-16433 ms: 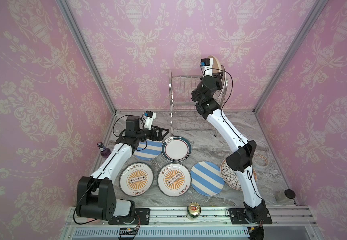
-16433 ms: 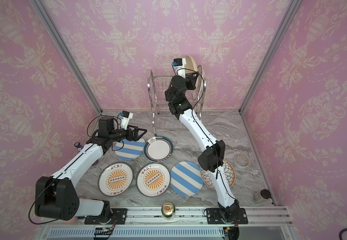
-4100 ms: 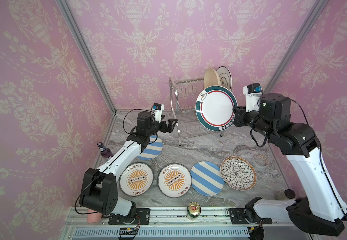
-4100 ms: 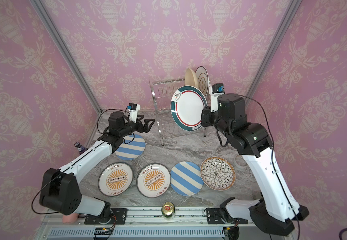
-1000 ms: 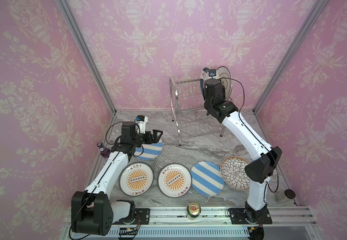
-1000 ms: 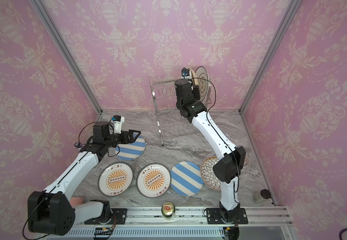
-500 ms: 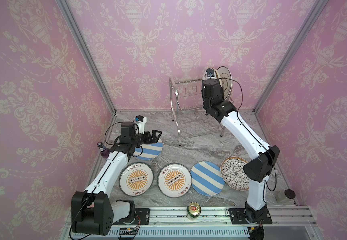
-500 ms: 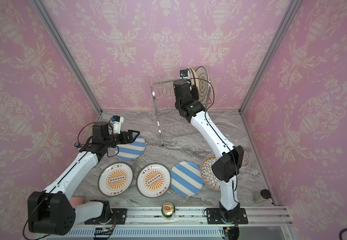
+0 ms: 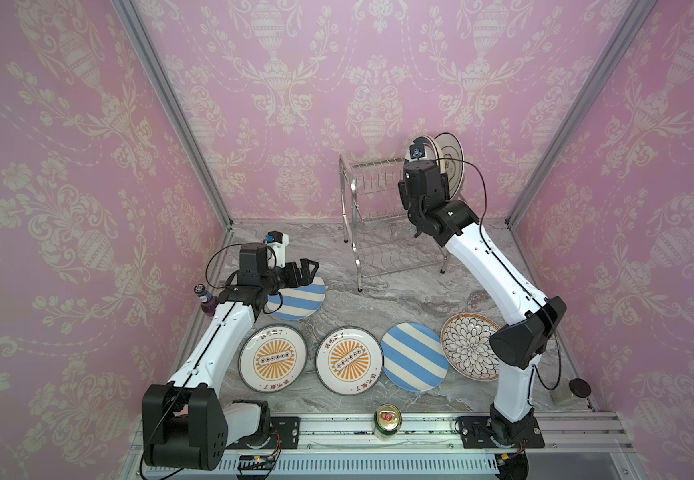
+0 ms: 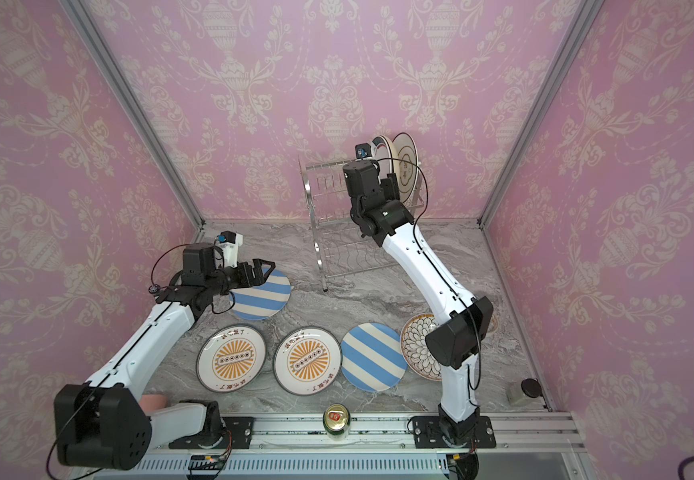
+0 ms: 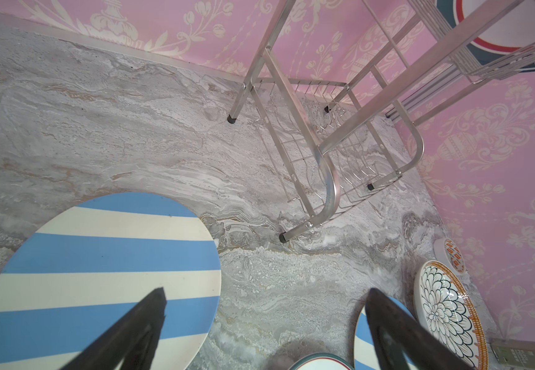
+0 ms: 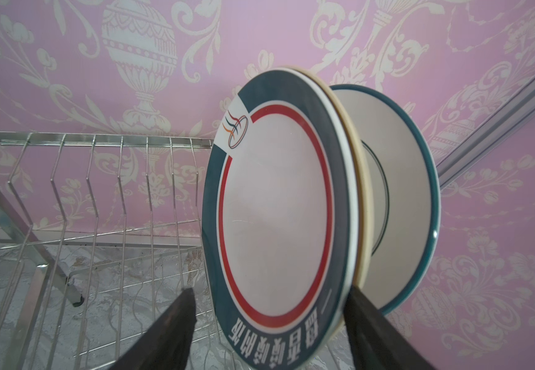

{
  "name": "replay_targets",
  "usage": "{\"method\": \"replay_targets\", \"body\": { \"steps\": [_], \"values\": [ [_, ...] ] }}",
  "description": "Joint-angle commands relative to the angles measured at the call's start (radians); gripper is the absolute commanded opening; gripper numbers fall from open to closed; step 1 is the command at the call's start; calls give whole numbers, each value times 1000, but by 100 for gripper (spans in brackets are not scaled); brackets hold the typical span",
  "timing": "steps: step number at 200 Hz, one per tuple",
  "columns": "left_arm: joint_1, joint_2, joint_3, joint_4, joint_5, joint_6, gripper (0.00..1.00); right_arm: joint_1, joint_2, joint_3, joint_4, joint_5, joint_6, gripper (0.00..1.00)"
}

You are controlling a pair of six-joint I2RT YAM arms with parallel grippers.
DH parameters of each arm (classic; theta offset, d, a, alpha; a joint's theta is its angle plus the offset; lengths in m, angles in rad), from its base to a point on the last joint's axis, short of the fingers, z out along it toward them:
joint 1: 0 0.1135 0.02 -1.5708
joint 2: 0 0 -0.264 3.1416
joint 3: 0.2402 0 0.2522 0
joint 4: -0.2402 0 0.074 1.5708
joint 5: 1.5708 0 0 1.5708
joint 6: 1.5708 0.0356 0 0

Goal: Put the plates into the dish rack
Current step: 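Open the right gripper and withdraw it up from the green-rimmed plate, then move the right gripper down toward the striped plate nearest the left gripper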

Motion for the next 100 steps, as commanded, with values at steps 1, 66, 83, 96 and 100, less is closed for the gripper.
{"method": "replay_targets", "body": {
  "steps": [1, 66, 83, 96, 100],
  "values": [
    [8, -26, 24, -24, -49, -16, 99, 35, -74, 4, -96, -65, 73, 78],
    [7, -29, 86, -156, -104, 20, 99, 140, -323, -248, -245, -9, 209, 81],
    [9, -46, 106, -185, -128, 32, 99, 168, -435, -371, -275, -24, 278, 81],
    [9, -70, 109, -185, -140, 19, 99, 195, -547, -504, -246, -77, 337, 81],
    [10, -74, 107, -184, -142, 16, 99, 196, -582, -553, -226, -114, 355, 81]
  ]
}}
